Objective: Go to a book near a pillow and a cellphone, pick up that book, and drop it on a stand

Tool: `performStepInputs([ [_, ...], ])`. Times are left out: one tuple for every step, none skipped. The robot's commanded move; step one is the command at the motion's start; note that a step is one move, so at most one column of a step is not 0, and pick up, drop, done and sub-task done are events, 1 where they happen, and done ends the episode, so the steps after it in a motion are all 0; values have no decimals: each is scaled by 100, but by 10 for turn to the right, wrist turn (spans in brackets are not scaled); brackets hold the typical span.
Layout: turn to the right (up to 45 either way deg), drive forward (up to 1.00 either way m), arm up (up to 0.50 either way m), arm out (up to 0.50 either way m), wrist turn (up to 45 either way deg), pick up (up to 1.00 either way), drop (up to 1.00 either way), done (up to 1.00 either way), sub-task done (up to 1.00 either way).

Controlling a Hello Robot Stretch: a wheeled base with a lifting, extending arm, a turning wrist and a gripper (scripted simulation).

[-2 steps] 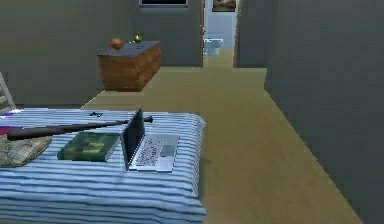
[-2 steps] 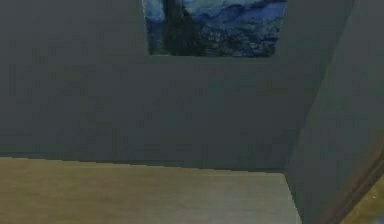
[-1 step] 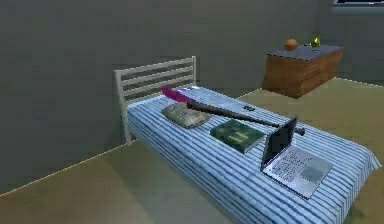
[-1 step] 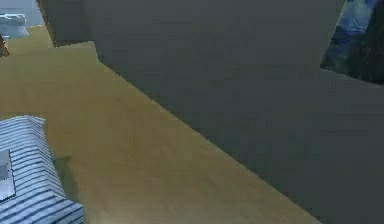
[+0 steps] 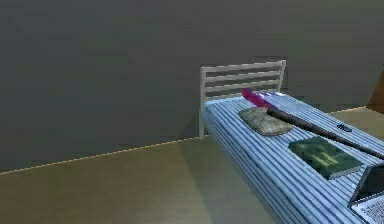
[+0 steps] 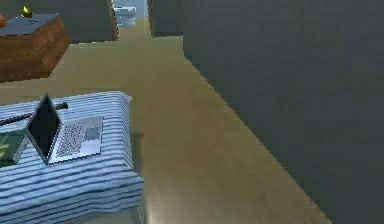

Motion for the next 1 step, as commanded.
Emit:
performStepInputs([
  [0, 55, 0, 0, 0, 0, 0, 0, 0],
])
